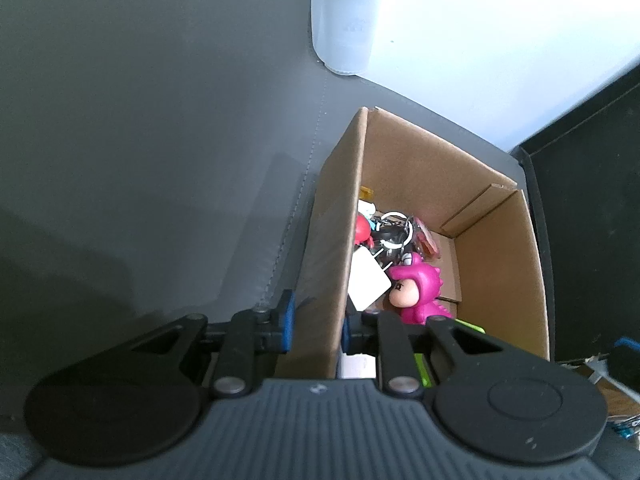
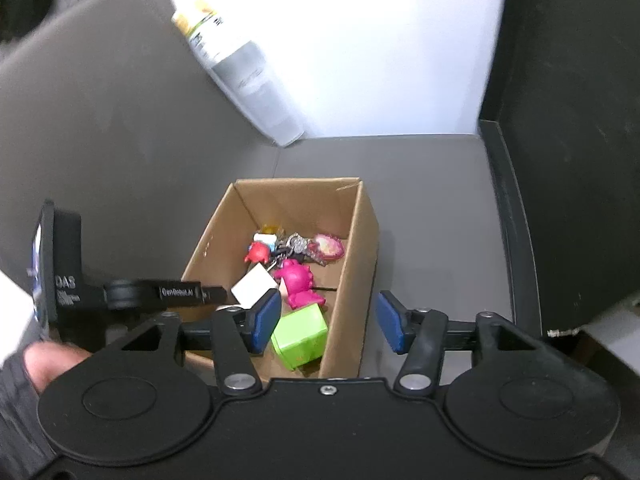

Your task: Organize rigid objects

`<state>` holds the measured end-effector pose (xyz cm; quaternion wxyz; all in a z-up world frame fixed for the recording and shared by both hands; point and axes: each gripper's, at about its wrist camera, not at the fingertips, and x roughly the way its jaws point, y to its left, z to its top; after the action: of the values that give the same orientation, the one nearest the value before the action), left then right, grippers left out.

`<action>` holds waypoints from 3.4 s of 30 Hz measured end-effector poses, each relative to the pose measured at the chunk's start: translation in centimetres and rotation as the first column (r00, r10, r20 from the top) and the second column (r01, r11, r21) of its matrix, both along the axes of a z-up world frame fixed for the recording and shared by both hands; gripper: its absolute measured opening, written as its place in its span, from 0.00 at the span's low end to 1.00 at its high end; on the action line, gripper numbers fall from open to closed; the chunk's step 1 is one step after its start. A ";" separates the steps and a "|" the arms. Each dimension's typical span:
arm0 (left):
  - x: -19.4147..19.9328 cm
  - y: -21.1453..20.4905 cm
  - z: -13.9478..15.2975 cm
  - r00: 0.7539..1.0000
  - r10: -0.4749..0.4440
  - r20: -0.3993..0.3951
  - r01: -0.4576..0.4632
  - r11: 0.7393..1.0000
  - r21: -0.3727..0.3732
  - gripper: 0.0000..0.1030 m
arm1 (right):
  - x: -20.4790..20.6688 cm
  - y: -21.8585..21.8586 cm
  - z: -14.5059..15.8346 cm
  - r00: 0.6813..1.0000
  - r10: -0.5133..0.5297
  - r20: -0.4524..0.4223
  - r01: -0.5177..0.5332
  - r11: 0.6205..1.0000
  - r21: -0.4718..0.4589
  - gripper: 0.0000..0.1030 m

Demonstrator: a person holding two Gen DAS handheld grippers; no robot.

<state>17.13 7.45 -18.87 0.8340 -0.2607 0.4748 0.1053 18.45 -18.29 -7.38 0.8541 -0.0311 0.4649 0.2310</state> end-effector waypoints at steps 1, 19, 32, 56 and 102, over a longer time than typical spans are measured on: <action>0.0 -0.1 0.0 1.000 -0.006 -0.004 0.006 1.000 0.004 0.20 | -0.1 -0.3 0.1 1.000 -0.021 0.006 0.021 1.000 0.010 0.56; -3.2 -1.4 5.3 0.996 -0.082 -0.023 0.084 0.986 0.141 0.30 | -4.1 -3.6 1.6 0.988 -0.143 0.056 0.136 0.985 0.106 0.80; -9.1 -2.4 12.6 0.980 -0.157 0.125 0.122 0.961 0.250 0.67 | -7.7 -4.4 3.8 0.978 -0.173 0.116 0.157 0.978 0.137 0.96; -16.5 -4.5 21.0 0.929 -0.294 0.226 0.212 0.920 0.329 0.96 | -12.8 -5.0 7.7 0.951 -0.269 0.153 0.252 0.960 0.122 1.00; -20.5 -4.9 22.7 0.896 -0.359 0.260 0.274 0.910 0.313 0.97 | -15.6 -2.9 8.4 0.963 -0.227 0.147 0.229 0.973 0.003 1.00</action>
<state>-3.36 2.57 3.88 0.9316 -0.0774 0.3548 -0.0122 2.87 -21.22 1.06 0.9065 -0.0003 0.4032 0.1249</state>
